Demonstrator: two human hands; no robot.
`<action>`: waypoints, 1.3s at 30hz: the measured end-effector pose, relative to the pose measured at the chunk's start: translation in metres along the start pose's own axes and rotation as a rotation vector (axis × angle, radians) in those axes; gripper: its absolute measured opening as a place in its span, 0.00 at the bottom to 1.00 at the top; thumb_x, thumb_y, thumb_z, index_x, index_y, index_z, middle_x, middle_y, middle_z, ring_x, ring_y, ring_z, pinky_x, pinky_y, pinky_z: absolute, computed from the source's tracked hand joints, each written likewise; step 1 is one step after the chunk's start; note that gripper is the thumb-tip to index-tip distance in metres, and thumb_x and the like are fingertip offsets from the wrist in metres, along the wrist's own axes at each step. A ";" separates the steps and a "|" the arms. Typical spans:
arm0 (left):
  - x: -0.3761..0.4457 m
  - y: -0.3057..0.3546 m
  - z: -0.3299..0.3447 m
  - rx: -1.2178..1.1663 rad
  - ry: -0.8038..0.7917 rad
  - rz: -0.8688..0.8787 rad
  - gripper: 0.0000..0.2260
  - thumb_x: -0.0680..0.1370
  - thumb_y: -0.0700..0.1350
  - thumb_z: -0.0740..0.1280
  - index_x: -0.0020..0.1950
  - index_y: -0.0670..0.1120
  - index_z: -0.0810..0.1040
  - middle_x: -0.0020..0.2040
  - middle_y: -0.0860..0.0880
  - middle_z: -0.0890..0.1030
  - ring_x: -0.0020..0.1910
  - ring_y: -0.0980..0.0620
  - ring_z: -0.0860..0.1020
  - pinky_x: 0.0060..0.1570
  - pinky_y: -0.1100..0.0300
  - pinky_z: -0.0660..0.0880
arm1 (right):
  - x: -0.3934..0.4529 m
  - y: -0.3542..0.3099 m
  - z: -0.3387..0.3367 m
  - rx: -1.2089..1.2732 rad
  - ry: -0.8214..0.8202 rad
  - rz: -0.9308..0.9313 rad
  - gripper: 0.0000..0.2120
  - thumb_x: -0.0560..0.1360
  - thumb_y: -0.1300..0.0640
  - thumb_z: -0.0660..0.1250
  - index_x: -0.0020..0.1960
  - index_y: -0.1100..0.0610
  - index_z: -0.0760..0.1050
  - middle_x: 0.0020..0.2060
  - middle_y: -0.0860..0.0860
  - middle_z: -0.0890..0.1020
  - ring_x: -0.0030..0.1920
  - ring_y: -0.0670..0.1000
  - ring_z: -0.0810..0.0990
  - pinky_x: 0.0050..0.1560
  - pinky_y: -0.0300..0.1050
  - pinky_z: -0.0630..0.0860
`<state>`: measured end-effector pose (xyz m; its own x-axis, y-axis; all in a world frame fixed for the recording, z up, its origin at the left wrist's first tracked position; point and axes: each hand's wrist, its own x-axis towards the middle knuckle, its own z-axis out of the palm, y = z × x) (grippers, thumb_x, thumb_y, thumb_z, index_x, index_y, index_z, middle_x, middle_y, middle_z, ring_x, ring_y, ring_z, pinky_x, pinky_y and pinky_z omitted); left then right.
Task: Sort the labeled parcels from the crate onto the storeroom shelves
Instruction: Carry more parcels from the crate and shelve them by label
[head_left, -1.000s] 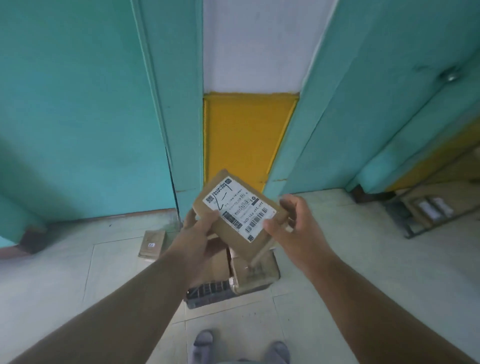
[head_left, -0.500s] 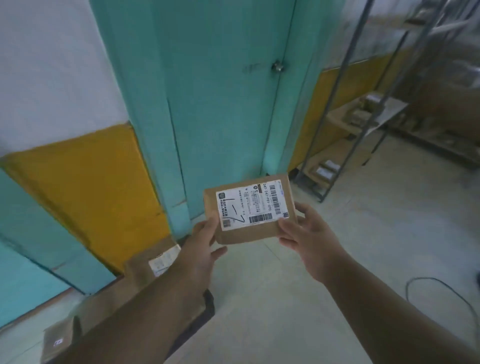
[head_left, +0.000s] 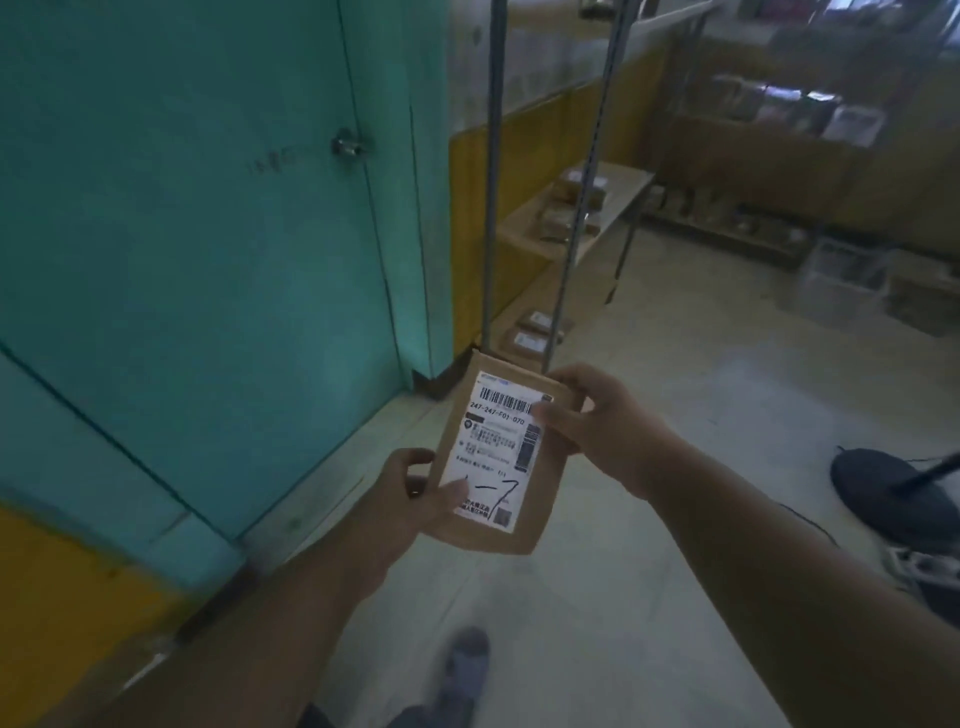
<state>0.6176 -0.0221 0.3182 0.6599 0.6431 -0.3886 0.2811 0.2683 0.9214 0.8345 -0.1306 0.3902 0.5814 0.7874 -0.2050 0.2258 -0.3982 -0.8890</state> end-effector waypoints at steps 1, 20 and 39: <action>0.022 0.007 0.010 0.038 -0.046 0.011 0.41 0.56 0.64 0.78 0.66 0.57 0.70 0.58 0.47 0.82 0.52 0.49 0.85 0.56 0.50 0.80 | 0.015 0.002 -0.011 -0.032 0.023 -0.004 0.12 0.74 0.51 0.74 0.55 0.43 0.76 0.47 0.46 0.84 0.45 0.49 0.86 0.47 0.53 0.85; 0.380 0.152 0.338 0.142 -0.366 0.095 0.32 0.69 0.63 0.71 0.71 0.64 0.67 0.57 0.54 0.84 0.52 0.55 0.84 0.59 0.49 0.78 | 0.222 0.090 -0.355 -0.548 0.497 -0.037 0.34 0.73 0.42 0.72 0.75 0.45 0.62 0.76 0.46 0.63 0.73 0.52 0.66 0.70 0.52 0.68; 0.756 0.323 0.487 0.053 -0.099 0.104 0.21 0.76 0.59 0.70 0.67 0.71 0.69 0.57 0.61 0.82 0.54 0.61 0.80 0.49 0.61 0.75 | 0.644 0.082 -0.606 -0.635 0.301 -0.190 0.35 0.73 0.43 0.72 0.76 0.48 0.64 0.72 0.49 0.69 0.71 0.53 0.68 0.69 0.54 0.69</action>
<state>1.5467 0.2014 0.3206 0.7521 0.5908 -0.2920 0.2425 0.1640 0.9562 1.7010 0.0590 0.4330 0.6564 0.7427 0.1322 0.7013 -0.5362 -0.4698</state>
